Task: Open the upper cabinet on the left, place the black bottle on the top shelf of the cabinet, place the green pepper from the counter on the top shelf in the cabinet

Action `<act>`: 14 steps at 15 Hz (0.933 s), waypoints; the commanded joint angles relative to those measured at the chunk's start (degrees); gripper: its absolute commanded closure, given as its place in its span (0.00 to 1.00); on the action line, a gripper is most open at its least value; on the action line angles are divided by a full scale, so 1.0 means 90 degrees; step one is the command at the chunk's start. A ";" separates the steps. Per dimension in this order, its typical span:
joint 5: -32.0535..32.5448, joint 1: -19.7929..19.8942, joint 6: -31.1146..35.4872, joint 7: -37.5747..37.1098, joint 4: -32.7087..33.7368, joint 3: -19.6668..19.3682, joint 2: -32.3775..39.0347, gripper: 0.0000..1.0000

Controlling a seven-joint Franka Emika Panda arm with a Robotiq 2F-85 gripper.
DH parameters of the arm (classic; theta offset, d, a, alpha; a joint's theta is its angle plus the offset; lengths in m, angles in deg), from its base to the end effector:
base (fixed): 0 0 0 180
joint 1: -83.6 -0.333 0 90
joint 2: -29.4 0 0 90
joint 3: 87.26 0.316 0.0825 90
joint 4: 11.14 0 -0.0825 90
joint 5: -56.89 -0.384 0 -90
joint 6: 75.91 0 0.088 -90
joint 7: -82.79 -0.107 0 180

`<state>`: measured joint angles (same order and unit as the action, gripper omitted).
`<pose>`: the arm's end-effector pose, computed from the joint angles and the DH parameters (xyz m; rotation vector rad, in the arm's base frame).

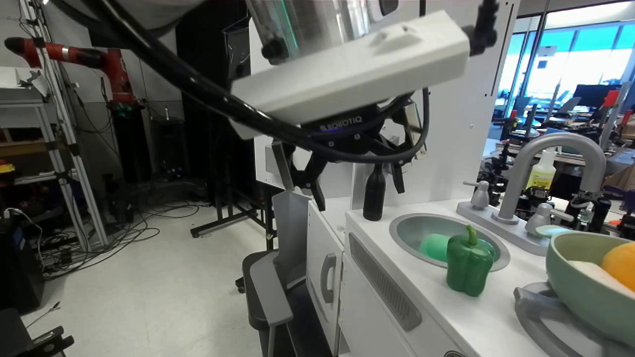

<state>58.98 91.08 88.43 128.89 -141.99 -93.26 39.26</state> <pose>0.5509 -0.1293 0.3230 2.7339 0.8572 0.4962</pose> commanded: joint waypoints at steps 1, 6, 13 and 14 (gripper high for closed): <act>-0.1280 0.1137 0.0024 0.1713 0.1186 0.1313 0.1029 0.00; -0.2248 0.2375 -0.0394 0.3799 0.2586 0.2495 0.2237 0.00; -0.2540 0.2977 -0.1456 0.5338 0.3797 0.3034 0.3302 0.00; -0.2603 0.2987 -0.1610 0.5518 0.3960 0.3070 0.3427 0.00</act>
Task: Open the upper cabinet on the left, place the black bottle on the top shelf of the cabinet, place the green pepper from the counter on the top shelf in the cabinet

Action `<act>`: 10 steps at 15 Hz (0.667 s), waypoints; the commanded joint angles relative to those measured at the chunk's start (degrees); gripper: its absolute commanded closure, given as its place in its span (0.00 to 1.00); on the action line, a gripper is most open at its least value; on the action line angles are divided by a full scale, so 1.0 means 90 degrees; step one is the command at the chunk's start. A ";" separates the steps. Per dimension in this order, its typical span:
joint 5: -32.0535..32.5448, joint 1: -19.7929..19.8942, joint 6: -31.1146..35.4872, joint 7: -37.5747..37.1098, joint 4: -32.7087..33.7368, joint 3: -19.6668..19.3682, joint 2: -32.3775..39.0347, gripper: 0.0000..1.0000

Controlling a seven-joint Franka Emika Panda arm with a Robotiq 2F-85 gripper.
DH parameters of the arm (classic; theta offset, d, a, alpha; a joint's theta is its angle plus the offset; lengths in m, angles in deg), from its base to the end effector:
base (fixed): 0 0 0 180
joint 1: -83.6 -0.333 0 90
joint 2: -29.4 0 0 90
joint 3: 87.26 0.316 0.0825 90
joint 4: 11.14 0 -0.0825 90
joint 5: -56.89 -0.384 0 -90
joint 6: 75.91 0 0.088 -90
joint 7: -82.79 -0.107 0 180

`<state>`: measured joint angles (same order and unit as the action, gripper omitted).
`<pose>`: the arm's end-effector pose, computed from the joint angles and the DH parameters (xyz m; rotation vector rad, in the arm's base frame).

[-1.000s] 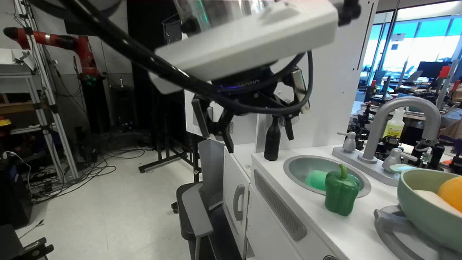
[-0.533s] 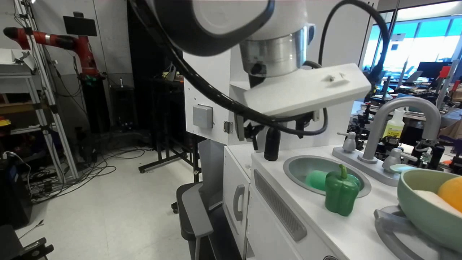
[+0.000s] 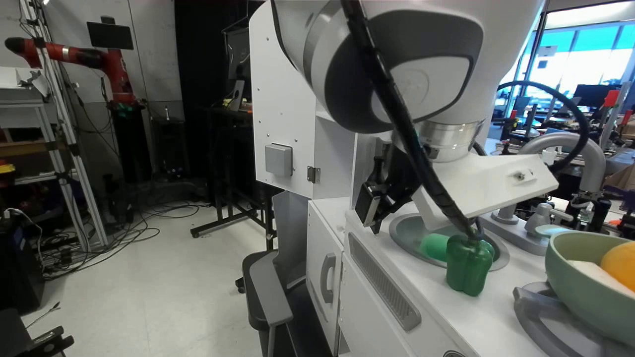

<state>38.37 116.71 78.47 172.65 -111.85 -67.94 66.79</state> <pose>0.6614 -0.2010 0.2429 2.7100 1.4071 0.7378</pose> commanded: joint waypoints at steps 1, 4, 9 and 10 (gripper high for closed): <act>-0.0370 0.0081 -0.0663 0.0724 0.0754 0.0250 0.0424 0.00; -0.0619 -0.0025 -0.1140 0.0992 0.1127 0.0275 0.0569 0.00; -0.0997 -0.0247 -0.1673 0.1248 0.1565 0.0146 0.0745 0.00; -0.1051 -0.0286 -0.1747 0.1264 0.1626 0.0122 0.0763 0.00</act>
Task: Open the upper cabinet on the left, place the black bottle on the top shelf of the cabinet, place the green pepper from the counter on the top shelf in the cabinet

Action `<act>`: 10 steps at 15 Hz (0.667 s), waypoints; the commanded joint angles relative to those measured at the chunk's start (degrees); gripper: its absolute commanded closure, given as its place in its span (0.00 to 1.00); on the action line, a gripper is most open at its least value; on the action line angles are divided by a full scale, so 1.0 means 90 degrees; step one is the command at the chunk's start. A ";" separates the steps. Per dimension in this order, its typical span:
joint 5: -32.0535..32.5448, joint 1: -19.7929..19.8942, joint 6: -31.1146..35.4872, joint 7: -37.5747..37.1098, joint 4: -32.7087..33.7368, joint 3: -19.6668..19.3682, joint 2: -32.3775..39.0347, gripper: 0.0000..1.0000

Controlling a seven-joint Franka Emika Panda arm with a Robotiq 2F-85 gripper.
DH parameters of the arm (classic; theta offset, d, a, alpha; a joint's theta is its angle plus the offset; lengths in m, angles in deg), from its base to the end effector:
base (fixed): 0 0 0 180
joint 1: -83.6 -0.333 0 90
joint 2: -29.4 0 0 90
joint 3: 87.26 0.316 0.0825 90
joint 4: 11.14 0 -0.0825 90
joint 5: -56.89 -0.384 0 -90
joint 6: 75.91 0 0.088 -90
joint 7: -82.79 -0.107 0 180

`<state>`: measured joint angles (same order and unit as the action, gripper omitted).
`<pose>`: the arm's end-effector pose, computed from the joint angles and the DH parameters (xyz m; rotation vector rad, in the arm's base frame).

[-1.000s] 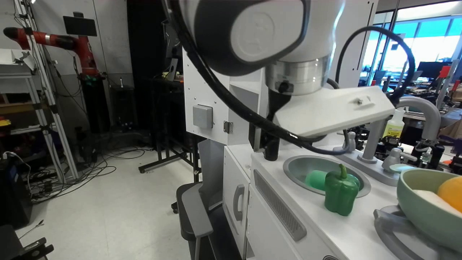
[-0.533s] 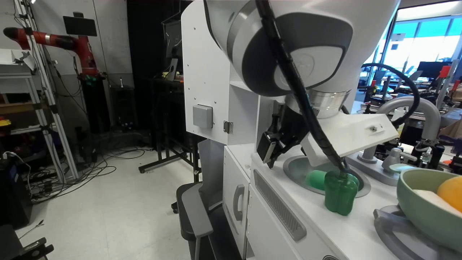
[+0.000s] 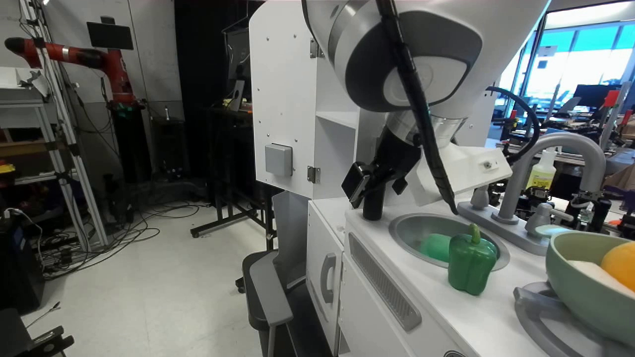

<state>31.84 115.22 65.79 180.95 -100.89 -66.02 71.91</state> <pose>0.7003 -0.1752 0.2492 -2.4509 -1.4878 -0.8001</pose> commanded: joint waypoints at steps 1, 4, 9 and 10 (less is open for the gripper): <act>-0.0362 -0.0171 -0.0410 0.0347 0.0454 -0.0124 0.0196 0.00; -0.0439 -0.0245 -0.0540 0.0382 0.0555 -0.0215 0.0236 0.00; -0.0442 -0.0325 -0.0696 0.0393 0.0626 -0.0344 0.0214 0.00; -0.0436 -0.0345 -0.0729 0.0383 0.0648 -0.0370 0.0211 0.00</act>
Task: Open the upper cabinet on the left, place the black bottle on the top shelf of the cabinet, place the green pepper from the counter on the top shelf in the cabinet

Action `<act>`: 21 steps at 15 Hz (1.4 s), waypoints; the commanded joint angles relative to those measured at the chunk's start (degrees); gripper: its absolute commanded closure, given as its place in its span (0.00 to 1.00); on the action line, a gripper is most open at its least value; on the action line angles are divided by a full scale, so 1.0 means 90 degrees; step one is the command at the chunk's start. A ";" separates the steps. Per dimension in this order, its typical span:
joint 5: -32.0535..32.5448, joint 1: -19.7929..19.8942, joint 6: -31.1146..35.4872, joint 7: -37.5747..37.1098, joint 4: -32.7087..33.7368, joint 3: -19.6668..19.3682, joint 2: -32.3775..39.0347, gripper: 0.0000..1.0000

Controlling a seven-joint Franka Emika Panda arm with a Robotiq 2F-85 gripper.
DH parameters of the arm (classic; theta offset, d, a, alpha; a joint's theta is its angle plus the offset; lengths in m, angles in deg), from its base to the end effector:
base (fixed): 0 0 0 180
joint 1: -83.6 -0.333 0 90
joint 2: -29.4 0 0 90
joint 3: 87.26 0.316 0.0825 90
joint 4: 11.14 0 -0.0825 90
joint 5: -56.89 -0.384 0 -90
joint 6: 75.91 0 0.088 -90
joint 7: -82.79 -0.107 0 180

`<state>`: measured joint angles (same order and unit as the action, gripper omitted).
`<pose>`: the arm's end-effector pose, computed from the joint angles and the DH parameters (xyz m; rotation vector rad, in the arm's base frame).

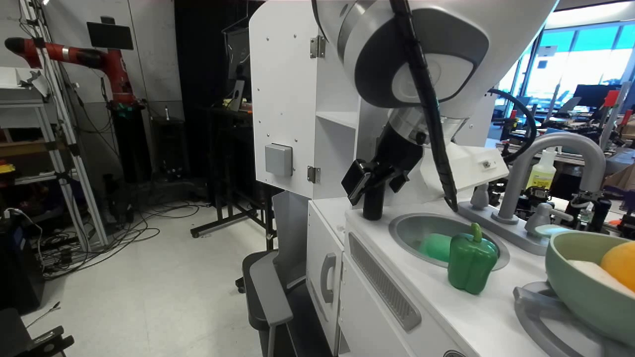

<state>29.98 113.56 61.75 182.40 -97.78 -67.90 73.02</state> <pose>0.7075 -0.1750 0.2496 -2.4024 -1.4972 -0.7913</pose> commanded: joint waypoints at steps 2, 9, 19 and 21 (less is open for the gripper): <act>-0.0237 -0.0171 -0.0329 0.0250 0.0346 -0.0212 0.0117 0.16; -0.0235 -0.0183 -0.0438 0.0280 0.0437 -0.0306 0.0121 0.72; -0.0168 -0.0230 -0.0784 0.0144 -0.0664 -0.0535 -0.0833 0.94; -0.0170 -0.0285 -0.0885 0.0173 -0.1124 -0.0636 -0.1239 0.94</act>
<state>29.95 112.23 55.73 182.77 -100.33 -71.21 69.29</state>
